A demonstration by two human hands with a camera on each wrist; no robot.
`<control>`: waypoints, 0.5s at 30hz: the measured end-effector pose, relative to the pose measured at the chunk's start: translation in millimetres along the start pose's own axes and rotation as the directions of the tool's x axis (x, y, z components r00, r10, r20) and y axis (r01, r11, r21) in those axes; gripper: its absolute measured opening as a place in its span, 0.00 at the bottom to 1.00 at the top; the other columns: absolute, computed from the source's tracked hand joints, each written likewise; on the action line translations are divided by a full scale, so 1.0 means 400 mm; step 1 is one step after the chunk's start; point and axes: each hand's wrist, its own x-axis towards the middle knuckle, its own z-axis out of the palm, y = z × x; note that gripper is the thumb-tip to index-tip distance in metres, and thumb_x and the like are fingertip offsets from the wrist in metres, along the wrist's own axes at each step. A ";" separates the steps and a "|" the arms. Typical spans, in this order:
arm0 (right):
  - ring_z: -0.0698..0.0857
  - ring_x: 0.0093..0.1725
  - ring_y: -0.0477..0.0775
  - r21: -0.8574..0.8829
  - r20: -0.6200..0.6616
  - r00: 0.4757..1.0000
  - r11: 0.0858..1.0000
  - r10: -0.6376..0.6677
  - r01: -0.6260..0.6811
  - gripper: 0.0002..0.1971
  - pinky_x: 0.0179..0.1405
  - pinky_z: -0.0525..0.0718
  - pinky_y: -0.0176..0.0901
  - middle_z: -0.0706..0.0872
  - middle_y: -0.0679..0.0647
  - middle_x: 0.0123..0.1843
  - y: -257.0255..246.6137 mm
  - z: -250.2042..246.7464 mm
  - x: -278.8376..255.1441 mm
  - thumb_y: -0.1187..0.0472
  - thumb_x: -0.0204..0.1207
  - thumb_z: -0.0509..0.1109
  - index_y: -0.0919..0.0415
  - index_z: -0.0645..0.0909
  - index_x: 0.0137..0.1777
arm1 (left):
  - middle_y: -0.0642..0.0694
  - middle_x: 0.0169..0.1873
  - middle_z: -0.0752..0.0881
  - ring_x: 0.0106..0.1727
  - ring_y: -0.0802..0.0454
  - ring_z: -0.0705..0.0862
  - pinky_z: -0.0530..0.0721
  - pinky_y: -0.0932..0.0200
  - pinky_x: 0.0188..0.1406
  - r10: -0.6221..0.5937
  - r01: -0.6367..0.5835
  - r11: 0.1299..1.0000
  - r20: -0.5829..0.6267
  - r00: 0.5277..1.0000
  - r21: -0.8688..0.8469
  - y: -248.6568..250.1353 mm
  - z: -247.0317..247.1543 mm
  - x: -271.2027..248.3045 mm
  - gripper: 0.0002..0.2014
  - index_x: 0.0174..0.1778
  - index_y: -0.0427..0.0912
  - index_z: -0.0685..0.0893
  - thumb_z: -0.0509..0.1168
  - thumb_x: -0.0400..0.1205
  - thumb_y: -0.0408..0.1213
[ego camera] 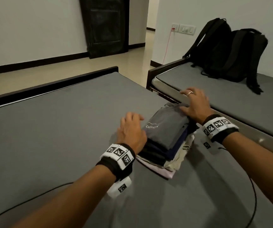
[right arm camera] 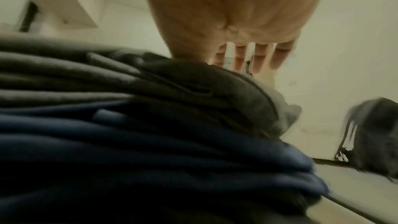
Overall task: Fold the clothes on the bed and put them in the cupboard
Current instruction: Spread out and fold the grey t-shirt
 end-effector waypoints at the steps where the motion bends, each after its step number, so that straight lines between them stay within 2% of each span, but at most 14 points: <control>1: 0.72 0.76 0.59 0.022 -0.002 0.992 0.992 -0.126 0.126 0.26 0.76 0.70 0.62 0.76 0.54 0.76 -0.015 -0.004 0.002 0.52 0.76 0.76 0.48 0.78 0.74 | 0.49 0.68 0.73 0.68 0.46 0.73 0.76 0.49 0.67 0.151 -0.152 0.988 -0.025 0.988 -0.038 0.025 -0.002 0.004 0.20 0.66 0.49 0.76 0.63 0.77 0.33; 2: 0.73 0.76 0.56 0.080 0.053 0.970 0.969 -0.238 0.234 0.23 0.76 0.71 0.60 0.78 0.53 0.75 -0.035 -0.009 0.003 0.49 0.78 0.72 0.48 0.79 0.73 | 0.49 0.73 0.71 0.73 0.47 0.70 0.72 0.49 0.73 0.272 -0.271 0.958 0.001 0.962 -0.091 0.048 0.007 0.011 0.20 0.69 0.49 0.76 0.63 0.80 0.34; 3: 0.73 0.77 0.54 0.143 0.154 0.934 0.943 -0.322 0.302 0.23 0.77 0.72 0.58 0.78 0.52 0.76 -0.046 -0.004 -0.001 0.43 0.80 0.67 0.49 0.80 0.73 | 0.49 0.79 0.67 0.80 0.47 0.65 0.65 0.48 0.80 0.352 -0.341 0.930 0.063 0.934 -0.136 0.073 0.026 0.013 0.22 0.74 0.49 0.73 0.62 0.83 0.39; 4: 0.72 0.79 0.52 0.179 0.262 0.884 0.919 -0.388 0.350 0.27 0.79 0.70 0.57 0.77 0.52 0.78 -0.049 0.013 -0.009 0.37 0.81 0.60 0.50 0.79 0.75 | 0.48 0.84 0.59 0.85 0.47 0.56 0.56 0.46 0.84 0.386 -0.362 0.919 0.163 0.908 -0.159 0.093 0.053 0.011 0.25 0.80 0.49 0.67 0.60 0.86 0.45; 6: 0.64 0.85 0.52 0.167 0.438 0.794 0.906 -0.422 0.389 0.30 0.84 0.61 0.62 0.71 0.51 0.84 -0.037 0.055 -0.033 0.36 0.83 0.52 0.47 0.72 0.81 | 0.50 0.88 0.44 0.88 0.44 0.44 0.47 0.39 0.85 0.346 -0.332 0.938 0.385 0.856 -0.103 0.106 0.112 -0.007 0.34 0.88 0.52 0.51 0.54 0.87 0.58; 7: 0.59 0.87 0.53 0.140 0.489 0.783 0.920 -0.385 0.365 0.29 0.86 0.55 0.65 0.66 0.49 0.86 -0.022 0.072 -0.047 0.38 0.84 0.51 0.45 0.69 0.83 | 0.51 0.87 0.38 0.87 0.41 0.42 0.46 0.36 0.85 0.309 -0.325 0.945 0.455 0.835 -0.044 0.102 0.142 -0.024 0.37 0.88 0.54 0.44 0.51 0.86 0.62; 8: 0.57 0.88 0.52 0.125 0.513 0.791 0.941 -0.333 0.315 0.29 0.85 0.51 0.66 0.63 0.48 0.87 -0.005 0.084 -0.059 0.37 0.84 0.51 0.42 0.67 0.84 | 0.51 0.86 0.33 0.87 0.38 0.41 0.46 0.34 0.84 0.286 -0.335 0.942 0.487 0.825 0.015 0.091 0.165 -0.040 0.39 0.88 0.56 0.40 0.48 0.85 0.65; 10: 0.56 0.87 0.51 0.142 0.501 0.820 0.961 -0.278 0.239 0.36 0.86 0.48 0.67 0.62 0.45 0.88 0.017 0.096 -0.068 0.27 0.78 0.49 0.39 0.66 0.83 | 0.52 0.85 0.28 0.86 0.34 0.39 0.44 0.32 0.84 0.263 -0.355 0.929 0.490 0.831 0.103 0.065 0.191 -0.067 0.39 0.87 0.59 0.37 0.44 0.84 0.68; 12: 0.57 0.87 0.52 0.165 0.471 0.844 0.966 -0.256 0.201 0.41 0.85 0.49 0.68 0.64 0.45 0.87 0.027 0.109 -0.062 0.20 0.72 0.48 0.37 0.68 0.82 | 0.52 0.84 0.27 0.86 0.33 0.38 0.43 0.32 0.84 0.253 -0.352 0.928 0.485 0.837 0.125 0.047 0.197 -0.088 0.38 0.86 0.61 0.37 0.43 0.83 0.69; 15: 0.58 0.87 0.53 0.161 0.449 0.867 0.974 -0.215 0.157 0.42 0.84 0.48 0.67 0.65 0.45 0.86 0.031 0.115 -0.048 0.20 0.70 0.47 0.38 0.70 0.81 | 0.53 0.85 0.30 0.86 0.36 0.37 0.42 0.33 0.84 0.235 -0.330 0.937 0.487 0.841 0.118 0.036 0.191 -0.101 0.36 0.86 0.64 0.39 0.42 0.84 0.69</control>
